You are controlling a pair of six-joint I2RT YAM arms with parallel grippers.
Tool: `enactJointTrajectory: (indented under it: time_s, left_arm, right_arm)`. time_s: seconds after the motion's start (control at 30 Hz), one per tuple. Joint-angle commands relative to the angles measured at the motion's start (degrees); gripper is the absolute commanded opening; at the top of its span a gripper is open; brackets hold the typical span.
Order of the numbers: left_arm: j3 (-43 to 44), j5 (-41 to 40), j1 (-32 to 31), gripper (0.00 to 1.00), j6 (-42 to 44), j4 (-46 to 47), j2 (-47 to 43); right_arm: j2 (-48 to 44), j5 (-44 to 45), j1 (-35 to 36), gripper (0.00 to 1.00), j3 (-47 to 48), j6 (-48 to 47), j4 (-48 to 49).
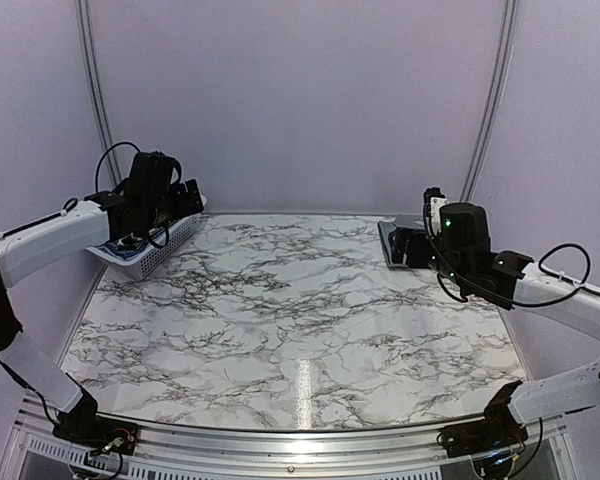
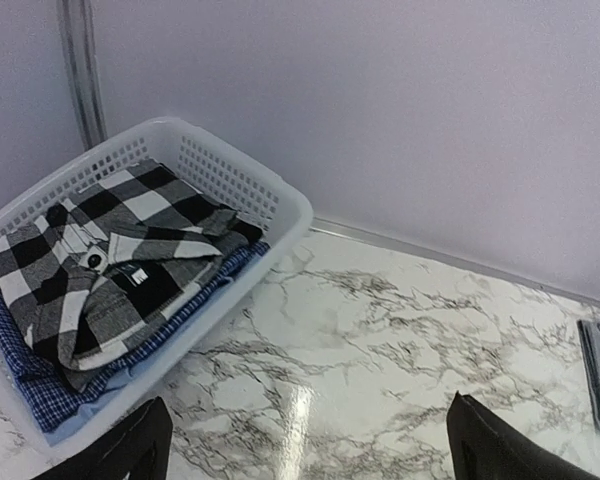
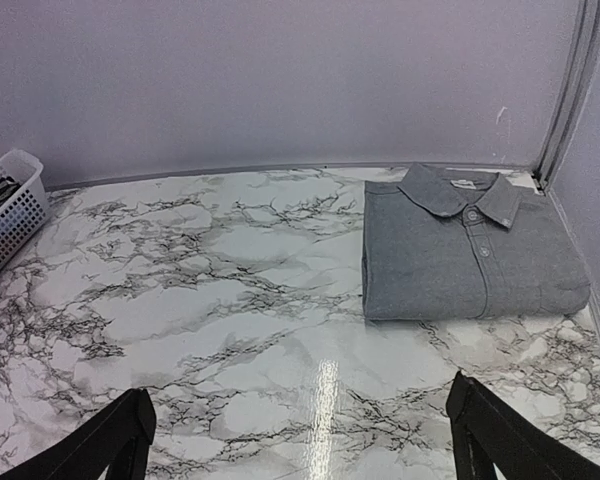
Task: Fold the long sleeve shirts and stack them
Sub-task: Pick up the crumpled shirt from the bin.
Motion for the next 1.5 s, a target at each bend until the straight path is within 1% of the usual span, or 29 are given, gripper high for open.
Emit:
enactJointTrajectory:
  time_s: [0.0, 0.3, 0.4, 0.47, 0.6, 0.67, 0.77, 0.93, 1.03, 1.13, 1.3, 1.33, 1.47]
  left_arm:
    - [7.1, -2.6, 5.5, 0.99, -2.8, -8.7, 5.4]
    - [17.2, 4.3, 17.5, 0.98, -4.1, -14.3, 18.4]
    - [20.0, 4.8, 20.0, 0.95, -4.4, -15.7, 21.5]
    - [21.0, 6.1, 21.2, 0.9, -4.6, -16.3, 22.8]
    - [20.8, 4.9, 21.7, 0.81, -4.6, -16.8, 23.7]
    - [20.2, 3.9, 22.0, 0.75, -4.9, -16.9, 23.9]
    - [19.3, 3.4, 22.9, 0.71, -5.8, -17.3, 24.4]
    - [15.9, 1.8, 23.6, 0.71, -7.8, -17.3, 23.1]
    - [13.7, 2.5, 23.6, 0.7, -8.3, -17.3, 22.1]
    - [11.7, 3.9, 23.6, 0.66, -8.9, -17.1, 20.8]
    - [8.3, 4.0, 23.6, 0.54, -9.1, -15.6, 17.8]
    - [8.1, 3.9, 23.6, 0.5, -8.7, -15.5, 17.6]
    - [8.1, 4.2, 23.6, 0.22, -7.5, -14.9, 16.7]
  right_arm:
    - [-0.5, -0.8, 0.3, 0.99, 0.2, 0.1, 0.2]
    - [-3.6, -0.9, 0.3, 0.99, -0.8, -0.7, -0.4]
    - [-4.0, -1.3, 0.3, 0.99, -1.2, -0.3, -0.4]
    - [-4.3, -1.5, 0.2, 0.99, -1.4, -0.2, -0.5]
    - [-4.9, -1.5, 0.3, 0.99, -2.1, 0.0, -0.4]
    - [-5.0, -1.5, 0.4, 0.99, -2.2, 0.1, -0.4]
    - [-4.9, -1.7, 0.3, 0.99, -2.3, 0.1, -0.2]
    - [-4.9, -1.7, 0.3, 0.98, -2.2, 0.1, -0.3]
    - [-5.0, -1.7, 0.3, 0.99, -2.6, 0.3, -0.1]
    - [-4.9, -1.8, 0.3, 0.98, -2.9, 0.6, 0.2]
    - [-4.1, -2.3, 0.3, 0.98, -3.0, 0.9, 0.6]
    - [-4.0, -2.4, 0.3, 0.99, -3.0, 1.0, 0.8]
    - [-3.1, -2.8, 0.3, 0.99, -2.4, 0.9, 0.9]
